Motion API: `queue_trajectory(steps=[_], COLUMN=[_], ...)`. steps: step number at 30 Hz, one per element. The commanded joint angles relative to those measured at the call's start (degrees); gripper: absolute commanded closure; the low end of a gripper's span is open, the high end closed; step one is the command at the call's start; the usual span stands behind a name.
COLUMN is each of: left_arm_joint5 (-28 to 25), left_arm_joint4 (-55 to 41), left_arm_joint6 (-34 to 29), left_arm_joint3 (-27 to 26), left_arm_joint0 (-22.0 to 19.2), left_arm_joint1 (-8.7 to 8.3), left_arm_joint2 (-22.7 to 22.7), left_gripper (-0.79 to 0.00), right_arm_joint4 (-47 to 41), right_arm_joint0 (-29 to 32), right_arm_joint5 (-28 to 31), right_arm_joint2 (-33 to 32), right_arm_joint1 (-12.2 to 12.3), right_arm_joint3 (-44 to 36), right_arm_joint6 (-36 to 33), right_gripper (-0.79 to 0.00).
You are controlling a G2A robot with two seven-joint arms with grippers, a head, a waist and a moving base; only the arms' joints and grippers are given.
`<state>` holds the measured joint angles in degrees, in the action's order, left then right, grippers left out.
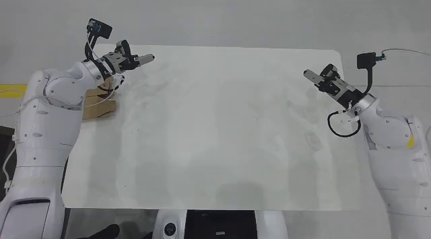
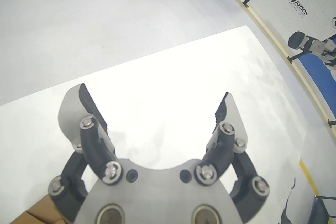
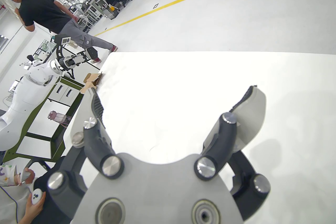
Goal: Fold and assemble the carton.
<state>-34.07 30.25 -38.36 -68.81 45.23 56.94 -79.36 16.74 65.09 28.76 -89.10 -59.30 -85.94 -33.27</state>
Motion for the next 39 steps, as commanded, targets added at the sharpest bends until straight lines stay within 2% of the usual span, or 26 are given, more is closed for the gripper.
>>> queue_trajectory(steps=[1, 13, 16, 26, 30, 33, 39], left_arm_joint5=[0.00, 0.00, 2.59, 6.97, 4.36, 3.31, 6.10], left_arm_joint4=[0.00, 0.00, -2.97, -17.64, -26.14, -28.14, -29.01], left_arm_joint6=[0.00, 0.00, 0.32, -10.56, -16.86, -18.30, -18.04], left_arm_joint3=[0.00, 0.00, -0.90, -0.29, 2.75, 5.62, 9.91], left_arm_joint0=[0.00, 0.00, 1.07, 1.80, 1.41, 1.17, 0.47], left_arm_joint1=[0.00, 0.00, 0.02, -1.66, -2.52, -3.21, -4.63], left_arm_joint2=[0.00, 0.00, -0.53, -7.75, -11.22, -13.46, -17.76], left_gripper=[-0.785, -0.784, -0.785, -0.785, -0.785, -0.785, -0.785], right_arm_joint4=[0.00, 0.00, 0.00, 0.00, 0.00, 0.00, 0.00], right_arm_joint0=[0.00, 0.00, 0.00, 0.00, 0.00, 0.00, 0.00], right_arm_joint5=[0.00, 0.00, 0.00, 0.00, 0.00, 0.00, 0.00], right_arm_joint2=[0.00, 0.00, 0.00, 0.00, 0.00, 0.00, 0.00], right_arm_joint1=[0.00, 0.00, 0.00, 0.00, 0.00, 0.00, 0.00], right_arm_joint3=[0.00, 0.00, 0.00, 0.00, 0.00, 0.00, 0.00], right_arm_joint6=[0.00, 0.00, 0.00, 0.00, 0.00, 0.00, 0.00], right_gripper=[-0.785, -0.784, -0.785, -0.785, -0.785, -0.785, -0.785])
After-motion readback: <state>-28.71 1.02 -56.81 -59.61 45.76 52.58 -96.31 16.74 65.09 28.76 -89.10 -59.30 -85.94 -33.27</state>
